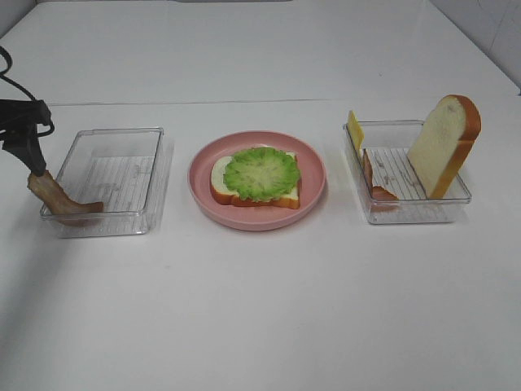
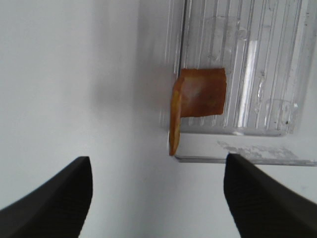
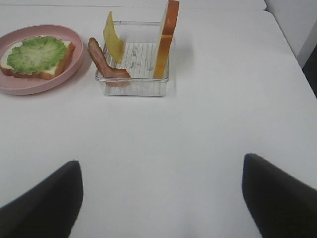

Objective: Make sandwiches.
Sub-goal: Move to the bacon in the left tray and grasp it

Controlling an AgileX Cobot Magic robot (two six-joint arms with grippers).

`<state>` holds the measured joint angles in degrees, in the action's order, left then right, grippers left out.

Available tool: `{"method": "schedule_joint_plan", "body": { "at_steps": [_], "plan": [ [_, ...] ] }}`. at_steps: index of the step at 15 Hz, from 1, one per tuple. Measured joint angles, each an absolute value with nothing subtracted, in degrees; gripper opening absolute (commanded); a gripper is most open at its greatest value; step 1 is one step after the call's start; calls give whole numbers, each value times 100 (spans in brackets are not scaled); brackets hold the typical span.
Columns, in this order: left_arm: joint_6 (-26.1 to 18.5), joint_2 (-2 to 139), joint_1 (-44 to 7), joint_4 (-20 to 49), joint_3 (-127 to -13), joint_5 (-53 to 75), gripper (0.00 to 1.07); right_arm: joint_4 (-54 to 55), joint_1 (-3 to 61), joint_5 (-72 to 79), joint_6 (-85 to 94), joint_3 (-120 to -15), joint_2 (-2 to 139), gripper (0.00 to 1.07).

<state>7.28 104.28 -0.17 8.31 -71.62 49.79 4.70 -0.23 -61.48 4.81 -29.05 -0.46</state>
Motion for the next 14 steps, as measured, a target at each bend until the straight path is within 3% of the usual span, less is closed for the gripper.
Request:
{"method": "schedule_joint_plan", "body": {
  "at_steps": [6, 14],
  "plan": [
    [453, 10978, -17, 1289, -7231, 4406, 68, 470, -23, -6148, 481, -2905, -46, 83],
    [292, 11161, -17, 1455, -7242, 4223, 37, 470, -23, -6148, 481, -2905, -46, 83]
  ]
}}
